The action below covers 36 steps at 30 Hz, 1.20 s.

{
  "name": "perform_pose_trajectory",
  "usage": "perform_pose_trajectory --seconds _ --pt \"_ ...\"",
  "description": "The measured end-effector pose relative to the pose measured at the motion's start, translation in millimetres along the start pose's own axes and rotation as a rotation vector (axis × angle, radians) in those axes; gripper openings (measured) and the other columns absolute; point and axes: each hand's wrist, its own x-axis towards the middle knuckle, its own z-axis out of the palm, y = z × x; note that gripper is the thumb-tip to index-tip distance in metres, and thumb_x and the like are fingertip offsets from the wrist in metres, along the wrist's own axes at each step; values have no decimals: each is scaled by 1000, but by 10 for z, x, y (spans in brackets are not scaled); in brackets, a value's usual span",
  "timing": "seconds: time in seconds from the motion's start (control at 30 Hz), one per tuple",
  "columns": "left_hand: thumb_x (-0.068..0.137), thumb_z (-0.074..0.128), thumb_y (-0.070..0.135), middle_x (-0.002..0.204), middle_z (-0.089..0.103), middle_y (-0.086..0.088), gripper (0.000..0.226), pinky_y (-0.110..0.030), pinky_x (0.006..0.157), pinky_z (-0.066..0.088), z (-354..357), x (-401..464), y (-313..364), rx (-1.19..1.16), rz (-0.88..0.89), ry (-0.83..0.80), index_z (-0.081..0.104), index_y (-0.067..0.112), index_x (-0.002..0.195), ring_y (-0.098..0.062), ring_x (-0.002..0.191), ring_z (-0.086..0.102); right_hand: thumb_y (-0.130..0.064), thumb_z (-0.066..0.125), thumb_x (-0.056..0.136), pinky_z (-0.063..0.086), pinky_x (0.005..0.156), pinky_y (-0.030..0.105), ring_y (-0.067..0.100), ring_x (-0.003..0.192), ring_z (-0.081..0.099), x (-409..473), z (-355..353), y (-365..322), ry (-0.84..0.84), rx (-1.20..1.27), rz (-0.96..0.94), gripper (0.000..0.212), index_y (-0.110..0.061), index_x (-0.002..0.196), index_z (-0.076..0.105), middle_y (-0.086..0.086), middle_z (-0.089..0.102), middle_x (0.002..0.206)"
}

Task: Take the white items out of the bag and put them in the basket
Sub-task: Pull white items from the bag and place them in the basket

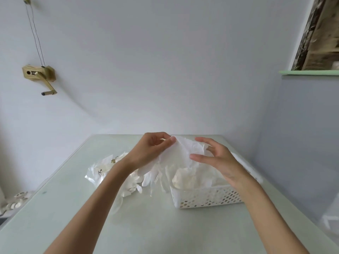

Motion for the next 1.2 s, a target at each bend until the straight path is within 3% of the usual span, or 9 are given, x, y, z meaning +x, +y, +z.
perform_pose_trajectory --seconds 0.1,0.33,0.47,0.57,0.63,0.7,0.83,1.0,1.2 --pt "93 59 33 56 55 5 27 -14 51 35 21 64 106 18 23 -54 70 10 82 -7 50 45 -36 78 76 41 77 29 17 81 56 81 -80 24 62 27 -37 32 -6 76 64 1 60 81" --pt "79 77 34 45 41 14 41 -15 48 25 41 113 25 225 3 -42 58 27 43 -5 44 33 -21 64 89 46 91 31 20 95 66 37 -355 -251 -114 9 -85 19 -11 102 74 12 72 101" --pt "80 76 35 60 66 -3 26 -18 51 37 90 217 73 202 11 -62 74 11 69 -8 51 52 -31 68 86 50 74 18 11 81 68 65 -465 -402 -184 -247 -111 24 -16 104 73 1 74 91" --pt "79 75 38 63 66 -3 29 -17 50 39 126 272 75 216 -19 -83 74 10 73 -9 51 53 -48 68 81 43 72 32 20 71 54 192 -570 -341 52 -245 -142 52 2 94 67 22 61 78" --pt "80 74 39 57 58 2 31 -16 49 34 134 279 56 209 -28 -75 72 10 70 -9 49 44 -47 66 83 48 79 37 21 76 54 233 -618 -294 177 -155 -128 47 -1 93 68 31 61 93" --pt "81 73 38 55 54 6 32 -16 49 31 148 270 37 177 -14 -33 73 8 71 -8 49 42 -51 68 81 48 94 41 25 84 57 240 -637 -265 191 -67 -94 41 -12 94 72 20 65 92" --pt "90 66 28 49 52 14 30 -9 52 37 121 255 25 122 11 42 68 5 71 0 49 48 -72 80 42 41 92 35 21 86 40 296 -636 -166 206 143 -66 95 4 96 58 3 46 95" --pt "99 50 28 86 70 12 30 -7 76 43 49 155 58 77 17 36 72 9 94 7 80 62 -37 63 89 33 75 31 15 69 40 218 -576 -237 347 125 -159 25 -13 80 64 2 42 69" --pt "95 53 27 84 68 11 21 -14 68 41 83 84 165 71 -75 313 72 19 88 6 78 61 -32 60 92 38 76 33 18 82 46 92 -408 -192 396 267 -213 16 -19 83 64 4 48 83"
